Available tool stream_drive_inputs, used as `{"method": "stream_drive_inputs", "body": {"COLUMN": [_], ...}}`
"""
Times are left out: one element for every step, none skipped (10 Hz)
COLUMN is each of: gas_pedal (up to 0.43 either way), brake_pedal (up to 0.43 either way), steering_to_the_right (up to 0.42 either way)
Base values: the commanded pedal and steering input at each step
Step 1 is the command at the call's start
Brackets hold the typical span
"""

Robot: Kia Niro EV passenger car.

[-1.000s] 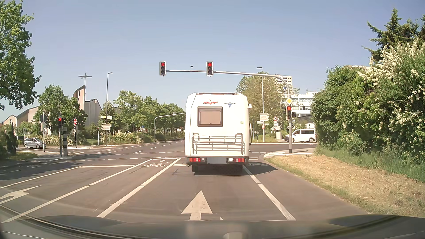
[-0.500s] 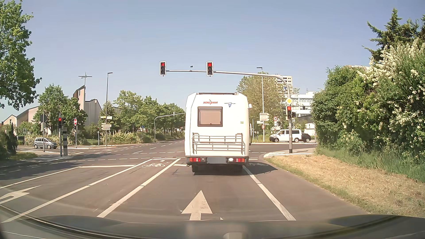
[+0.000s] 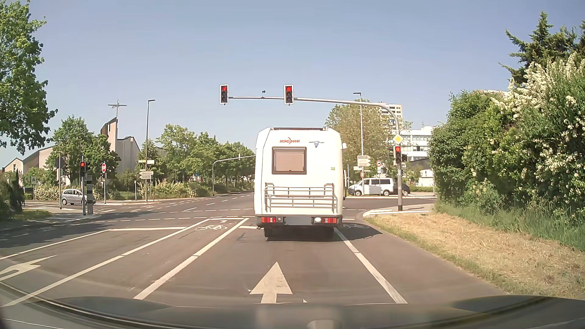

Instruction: Follow the waypoints while adhering to traffic rules and regulations

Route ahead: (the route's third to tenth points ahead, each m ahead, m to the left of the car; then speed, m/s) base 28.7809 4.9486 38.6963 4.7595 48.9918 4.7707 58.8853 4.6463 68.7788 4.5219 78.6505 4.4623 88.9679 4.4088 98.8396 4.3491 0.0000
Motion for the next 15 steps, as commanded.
{"method": "stream_drive_inputs", "body": {"gas_pedal": [0.000, 0.000, 0.000, 0.000, 0.000, 0.000, 0.000, 0.000, 0.000, 0.000, 0.000, 0.000, 0.000, 0.000, 0.000], "brake_pedal": [0.293, 0.293, 0.299, 0.293, 0.293, 0.293, 0.293, 0.293, 0.293, 0.293, 0.293, 0.293, 0.293, 0.293, 0.293], "steering_to_the_right": [0.005, 0.005, 0.005, 0.005, 0.005, 0.005, 0.005, 0.005, 0.005, 0.005, 0.005, 0.005, 0.005, 0.005, 0.005]}}
